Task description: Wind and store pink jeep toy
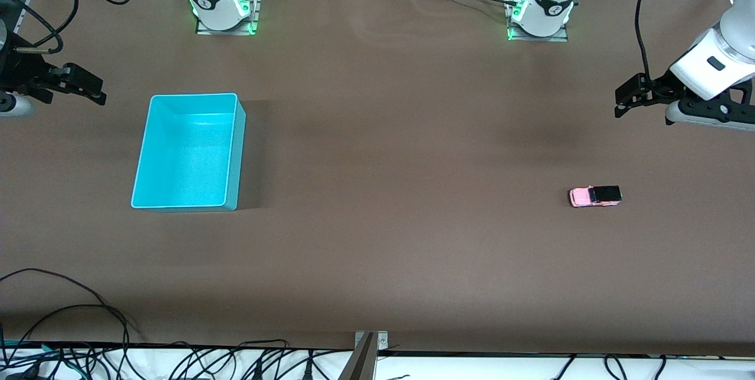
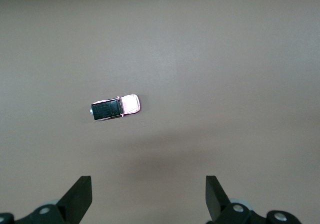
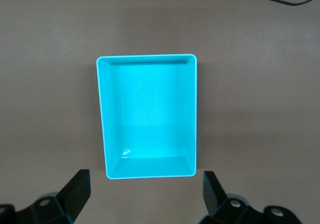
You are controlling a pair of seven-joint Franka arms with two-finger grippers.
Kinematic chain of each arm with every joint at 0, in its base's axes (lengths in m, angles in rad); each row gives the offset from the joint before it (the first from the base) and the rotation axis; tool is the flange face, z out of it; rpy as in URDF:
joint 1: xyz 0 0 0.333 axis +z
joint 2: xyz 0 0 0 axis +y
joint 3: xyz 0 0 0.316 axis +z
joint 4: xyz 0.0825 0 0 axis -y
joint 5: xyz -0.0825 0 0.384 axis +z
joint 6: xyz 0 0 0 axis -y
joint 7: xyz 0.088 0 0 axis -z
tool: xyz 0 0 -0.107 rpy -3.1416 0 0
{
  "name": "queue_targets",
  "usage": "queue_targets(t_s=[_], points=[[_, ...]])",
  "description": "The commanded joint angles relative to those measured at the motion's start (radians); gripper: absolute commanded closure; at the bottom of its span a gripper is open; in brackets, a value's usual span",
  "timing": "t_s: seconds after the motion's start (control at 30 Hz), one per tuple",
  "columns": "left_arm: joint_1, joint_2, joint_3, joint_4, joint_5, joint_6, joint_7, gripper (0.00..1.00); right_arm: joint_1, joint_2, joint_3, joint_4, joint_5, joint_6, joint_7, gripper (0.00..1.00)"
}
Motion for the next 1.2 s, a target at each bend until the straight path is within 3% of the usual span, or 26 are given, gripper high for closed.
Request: queue_targets(t_s=[0.0,1.17], points=[[-0.034,-0.023,0.036,-0.013,-0.007,-0.009,0.015,0.00,-0.003,-0.003,0.008,0.009,0.000,-0.013,-0.004,0.00],[-0.024,0.003,0.033,0.032,-0.010,-0.052,0.018,0.00,-0.005,-0.001,0.003,0.012,0.008,-0.011,-0.005,0.00]])
